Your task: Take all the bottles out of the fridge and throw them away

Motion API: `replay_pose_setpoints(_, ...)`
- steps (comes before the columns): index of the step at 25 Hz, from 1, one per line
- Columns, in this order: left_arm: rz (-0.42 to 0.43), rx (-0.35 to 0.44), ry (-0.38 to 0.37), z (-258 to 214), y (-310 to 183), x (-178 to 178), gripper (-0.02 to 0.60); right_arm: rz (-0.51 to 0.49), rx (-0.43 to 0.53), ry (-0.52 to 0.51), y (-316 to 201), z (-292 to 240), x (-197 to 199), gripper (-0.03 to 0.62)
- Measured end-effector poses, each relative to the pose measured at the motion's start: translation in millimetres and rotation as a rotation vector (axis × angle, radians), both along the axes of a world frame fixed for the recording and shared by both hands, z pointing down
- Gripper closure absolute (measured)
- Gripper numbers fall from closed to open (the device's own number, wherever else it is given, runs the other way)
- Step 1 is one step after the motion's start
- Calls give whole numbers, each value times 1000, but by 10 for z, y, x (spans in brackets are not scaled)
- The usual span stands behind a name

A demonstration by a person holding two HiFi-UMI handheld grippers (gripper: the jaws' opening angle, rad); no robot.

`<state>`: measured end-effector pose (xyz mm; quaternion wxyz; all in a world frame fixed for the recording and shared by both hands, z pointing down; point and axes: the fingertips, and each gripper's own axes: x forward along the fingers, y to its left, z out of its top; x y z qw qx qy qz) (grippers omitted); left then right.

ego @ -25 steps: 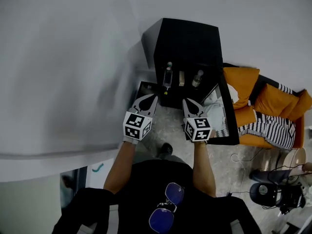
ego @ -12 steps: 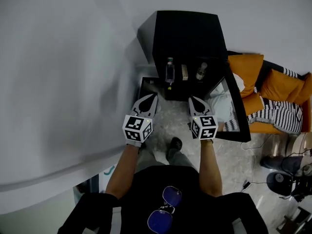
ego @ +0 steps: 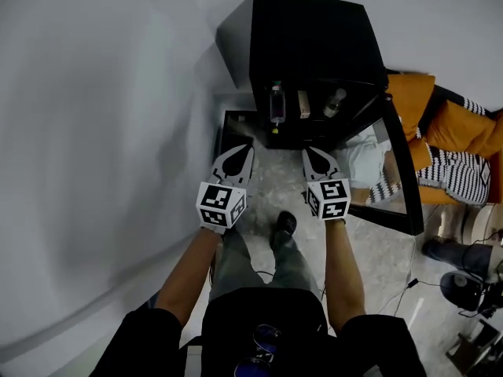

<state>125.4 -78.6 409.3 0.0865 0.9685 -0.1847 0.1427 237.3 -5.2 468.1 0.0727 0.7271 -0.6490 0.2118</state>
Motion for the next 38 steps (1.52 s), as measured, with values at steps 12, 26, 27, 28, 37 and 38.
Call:
replay_pose_setpoints(12,64,-18,-21,806,-365,5,580,66,11,47,-514,666,88,592)
replay_pose_setpoints(26,147,-16,1,1495,-659,235,580,135,38,80,-870,1407,156,592)
replay_pose_setpoints(27,153,-13,2,1520,-661,245,580,137,39,79,-884,1445,144,592)
replay_pose_setpoints(28,159,-12,4,1536,-665,256,580,139,41,78,-898,1476,129,592)
replay_pose_setpoints(37,194,-13,57,1561,-650,284,580,140,42,85,-939,1621,1,592)
replay_pose_setpoints(38,195,-13,57,1582,-658,280,580,142,44,87,-945,1634,-1,592)
